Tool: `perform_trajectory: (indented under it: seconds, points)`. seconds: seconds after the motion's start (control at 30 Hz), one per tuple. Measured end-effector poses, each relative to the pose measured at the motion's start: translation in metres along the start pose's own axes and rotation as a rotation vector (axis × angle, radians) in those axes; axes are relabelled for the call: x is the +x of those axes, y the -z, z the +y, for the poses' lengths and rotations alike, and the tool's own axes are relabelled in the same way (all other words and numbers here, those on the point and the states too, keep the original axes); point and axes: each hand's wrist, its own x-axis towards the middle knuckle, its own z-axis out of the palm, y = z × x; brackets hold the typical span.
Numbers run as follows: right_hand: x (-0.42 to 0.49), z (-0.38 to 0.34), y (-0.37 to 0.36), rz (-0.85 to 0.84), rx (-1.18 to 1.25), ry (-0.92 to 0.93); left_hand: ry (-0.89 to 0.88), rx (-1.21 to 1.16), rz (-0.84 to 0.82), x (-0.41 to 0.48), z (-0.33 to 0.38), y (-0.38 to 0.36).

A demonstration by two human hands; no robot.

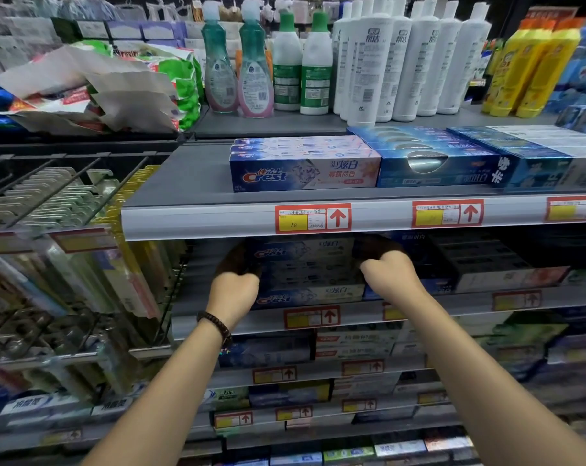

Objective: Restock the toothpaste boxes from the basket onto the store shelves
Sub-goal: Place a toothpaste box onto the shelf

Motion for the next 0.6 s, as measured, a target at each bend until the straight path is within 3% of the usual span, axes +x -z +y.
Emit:
perform_trajectory:
  seconds: [0.33,0.6]
  points:
    - [-0.021,-0.003,0.001,0.02,-0.17,0.102,0.001,0.113,-0.042,-0.01,0.003,0.002]
    - [-0.023,-0.016,-0.003,-0.113,-0.277,0.122,0.039,0.174,-0.088,-0.015,0.004,0.005]
